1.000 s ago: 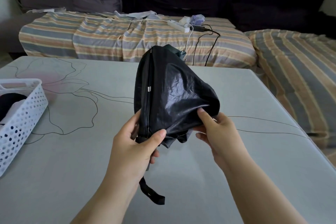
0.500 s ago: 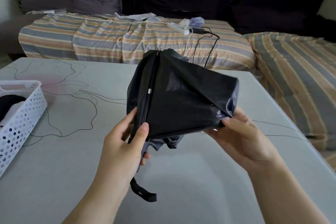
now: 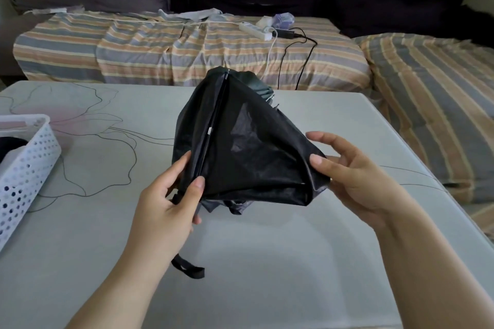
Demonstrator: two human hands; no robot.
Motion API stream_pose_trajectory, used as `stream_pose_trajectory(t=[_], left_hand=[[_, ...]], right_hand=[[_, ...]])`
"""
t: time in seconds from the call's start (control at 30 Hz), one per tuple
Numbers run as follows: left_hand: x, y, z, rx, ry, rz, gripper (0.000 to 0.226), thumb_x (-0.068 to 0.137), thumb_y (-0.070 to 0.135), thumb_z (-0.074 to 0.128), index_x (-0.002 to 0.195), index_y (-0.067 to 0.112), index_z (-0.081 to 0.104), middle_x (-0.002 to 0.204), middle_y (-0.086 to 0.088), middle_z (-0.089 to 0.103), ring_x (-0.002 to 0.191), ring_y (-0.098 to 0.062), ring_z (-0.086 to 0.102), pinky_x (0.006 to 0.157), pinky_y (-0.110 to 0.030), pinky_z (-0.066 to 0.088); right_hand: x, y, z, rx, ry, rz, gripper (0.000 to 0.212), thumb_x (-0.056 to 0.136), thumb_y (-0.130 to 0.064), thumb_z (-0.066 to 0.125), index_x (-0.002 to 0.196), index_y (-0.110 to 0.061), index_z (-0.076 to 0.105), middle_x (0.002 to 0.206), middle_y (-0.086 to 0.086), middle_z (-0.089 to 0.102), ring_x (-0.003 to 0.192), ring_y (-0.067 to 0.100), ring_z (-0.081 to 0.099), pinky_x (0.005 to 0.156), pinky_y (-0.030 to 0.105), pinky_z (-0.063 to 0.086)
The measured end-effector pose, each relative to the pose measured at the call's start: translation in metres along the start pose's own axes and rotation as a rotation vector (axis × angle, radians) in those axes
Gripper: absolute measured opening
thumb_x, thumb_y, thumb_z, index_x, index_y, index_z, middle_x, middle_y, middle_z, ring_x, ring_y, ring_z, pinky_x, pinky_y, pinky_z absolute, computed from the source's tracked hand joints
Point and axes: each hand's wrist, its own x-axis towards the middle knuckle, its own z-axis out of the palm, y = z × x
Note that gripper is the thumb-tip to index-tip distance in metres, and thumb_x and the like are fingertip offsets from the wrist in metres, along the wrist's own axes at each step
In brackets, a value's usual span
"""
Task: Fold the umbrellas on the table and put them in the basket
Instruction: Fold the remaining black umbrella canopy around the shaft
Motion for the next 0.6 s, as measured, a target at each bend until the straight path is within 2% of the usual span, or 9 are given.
stream_pose_trajectory(t=[0.03, 0.13, 0.2, 0.23, 0.3, 0.37, 0.47, 0.53, 0.6], left_hand=[[0.000, 0.000, 0.000, 0.002, 0.000, 0.002, 0.044, 0.091, 0.022, 0.061, 0.110, 0.060, 0.052, 0.078, 0.014, 0.070, 0.047, -0.015, 0.054, 0.056, -0.034, 0.048], [-0.001, 0.000, 0.001, 0.013, -0.011, 0.006, 0.042, 0.090, 0.023, 0.061, 0.110, 0.060, 0.052, 0.079, 0.014, 0.070, 0.047, -0.015, 0.054, 0.055, -0.033, 0.047], [-0.002, -0.002, 0.002, 0.031, -0.018, 0.012, 0.042, 0.091, 0.023, 0.060, 0.111, 0.059, 0.052, 0.079, 0.014, 0.070, 0.047, -0.015, 0.054, 0.055, -0.033, 0.047], [-0.002, -0.003, 0.002, 0.047, -0.019, 0.017, 0.042, 0.091, 0.024, 0.060, 0.113, 0.058, 0.052, 0.077, 0.012, 0.069, 0.047, -0.015, 0.055, 0.056, -0.033, 0.048], [-0.001, -0.004, 0.002, 0.083, -0.015, 0.029, 0.042, 0.091, 0.025, 0.060, 0.120, 0.054, 0.052, 0.072, 0.007, 0.068, 0.047, -0.015, 0.055, 0.059, -0.034, 0.048], [-0.001, -0.004, 0.000, 0.114, -0.015, 0.046, 0.043, 0.090, 0.026, 0.060, 0.123, 0.052, 0.052, 0.073, 0.005, 0.068, 0.047, -0.017, 0.057, 0.060, -0.032, 0.049], [-0.002, -0.004, -0.002, 0.167, -0.033, 0.067, 0.041, 0.089, 0.030, 0.060, 0.121, 0.054, 0.052, 0.076, -0.016, 0.065, 0.057, -0.036, 0.056, 0.055, -0.025, 0.044], [-0.002, -0.005, -0.003, 0.180, -0.035, 0.056, 0.039, 0.089, 0.032, 0.060, 0.113, 0.061, 0.051, 0.075, -0.028, 0.058, 0.058, -0.043, 0.053, 0.052, -0.023, 0.037], [-0.001, -0.005, -0.003, 0.185, -0.034, 0.049, 0.040, 0.090, 0.031, 0.060, 0.107, 0.065, 0.050, 0.075, -0.030, 0.058, 0.056, -0.042, 0.052, 0.053, -0.024, 0.036]], right_hand=[[-0.001, -0.001, 0.000, 0.011, 0.002, -0.002, 0.073, 0.036, -0.048, 0.094, 0.099, -0.023, 0.067, 0.088, 0.009, 0.073, 0.074, 0.019, 0.068, 0.069, 0.027, 0.053], [0.000, -0.002, -0.004, 0.213, 0.030, -0.057, 0.041, 0.047, -0.036, 0.092, 0.077, -0.024, 0.067, 0.084, 0.002, 0.070, 0.074, 0.015, 0.067, 0.069, 0.027, 0.055], [-0.003, -0.005, -0.002, 0.302, 0.048, -0.082, 0.016, 0.060, -0.029, 0.079, 0.068, -0.026, 0.066, 0.080, -0.003, 0.068, 0.074, 0.011, 0.066, 0.071, 0.027, 0.055], [-0.004, -0.007, 0.001, 0.216, 0.063, -0.059, 0.008, 0.065, -0.031, 0.072, 0.065, -0.025, 0.066, 0.075, -0.005, 0.067, 0.071, 0.009, 0.064, 0.073, 0.028, 0.054], [-0.006, -0.006, 0.006, -0.146, 0.081, 0.013, 0.017, 0.069, -0.040, 0.065, 0.063, -0.024, 0.068, 0.071, -0.007, 0.066, 0.069, 0.006, 0.061, 0.078, 0.028, 0.047], [-0.007, -0.006, 0.010, -0.388, 0.124, 0.015, 0.025, 0.057, -0.050, 0.069, 0.062, -0.025, 0.069, 0.086, -0.010, 0.064, 0.076, 0.001, 0.059, 0.079, 0.022, 0.041], [-0.010, -0.012, 0.010, -0.428, 0.276, -0.178, 0.011, 0.055, -0.043, 0.072, 0.061, -0.034, 0.068, 0.103, -0.017, 0.054, 0.081, -0.011, 0.055, 0.078, 0.013, 0.038], [-0.011, -0.018, 0.008, -0.501, 0.302, -0.289, 0.010, 0.064, -0.042, 0.074, 0.064, -0.037, 0.066, 0.094, -0.020, 0.059, 0.086, -0.006, 0.056, 0.080, 0.015, 0.037], [-0.010, -0.017, 0.006, -0.313, 0.192, -0.265, 0.019, 0.077, -0.040, 0.075, 0.067, -0.030, 0.063, 0.077, -0.011, 0.063, 0.078, 0.009, 0.058, 0.079, 0.025, 0.040]])
